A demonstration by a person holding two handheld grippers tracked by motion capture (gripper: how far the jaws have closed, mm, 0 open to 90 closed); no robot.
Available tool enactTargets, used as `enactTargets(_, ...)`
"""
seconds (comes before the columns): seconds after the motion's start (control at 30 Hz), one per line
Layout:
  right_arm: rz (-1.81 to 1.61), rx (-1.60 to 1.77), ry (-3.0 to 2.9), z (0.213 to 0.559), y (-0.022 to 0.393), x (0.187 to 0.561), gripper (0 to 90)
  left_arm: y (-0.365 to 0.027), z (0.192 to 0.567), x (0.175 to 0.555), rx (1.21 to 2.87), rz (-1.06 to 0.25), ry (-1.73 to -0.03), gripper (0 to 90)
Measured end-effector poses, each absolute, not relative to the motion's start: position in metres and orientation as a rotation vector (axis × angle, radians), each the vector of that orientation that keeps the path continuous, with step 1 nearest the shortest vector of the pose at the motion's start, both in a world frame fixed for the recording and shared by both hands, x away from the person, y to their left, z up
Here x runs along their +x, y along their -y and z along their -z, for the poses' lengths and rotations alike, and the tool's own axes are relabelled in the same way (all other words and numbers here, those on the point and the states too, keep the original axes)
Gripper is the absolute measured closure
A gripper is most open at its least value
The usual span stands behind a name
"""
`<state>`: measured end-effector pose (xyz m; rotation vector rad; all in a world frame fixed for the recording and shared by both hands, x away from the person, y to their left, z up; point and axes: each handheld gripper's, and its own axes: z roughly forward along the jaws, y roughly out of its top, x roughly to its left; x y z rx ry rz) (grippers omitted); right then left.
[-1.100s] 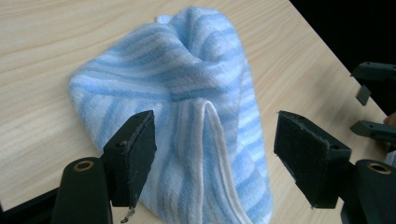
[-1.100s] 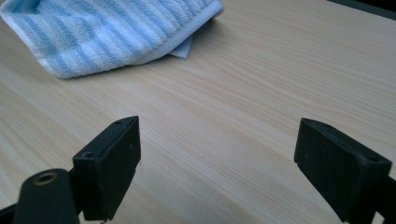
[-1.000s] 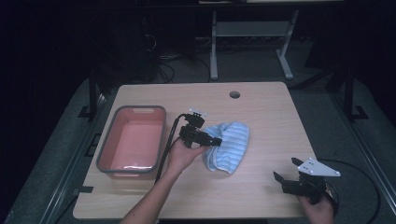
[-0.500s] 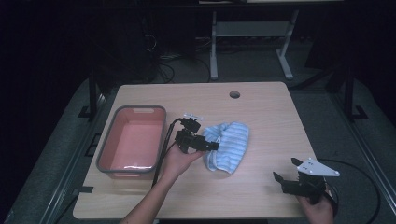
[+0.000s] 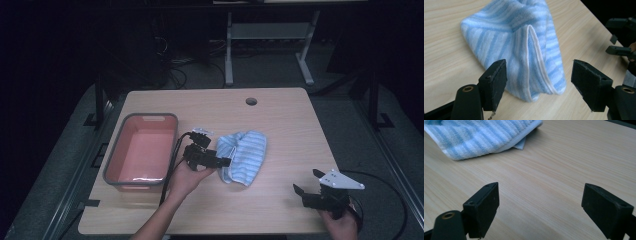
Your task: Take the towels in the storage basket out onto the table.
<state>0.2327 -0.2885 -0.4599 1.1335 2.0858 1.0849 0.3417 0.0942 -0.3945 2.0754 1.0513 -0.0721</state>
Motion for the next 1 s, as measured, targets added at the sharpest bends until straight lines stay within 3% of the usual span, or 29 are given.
enactTargets(1.0, -1.078, 1.131, -2.09, 0.46, 0.286, 0.233, 14.1, -0.114, 0.413, 0.298, 2.082, 0.074, -1.001, 28.2)
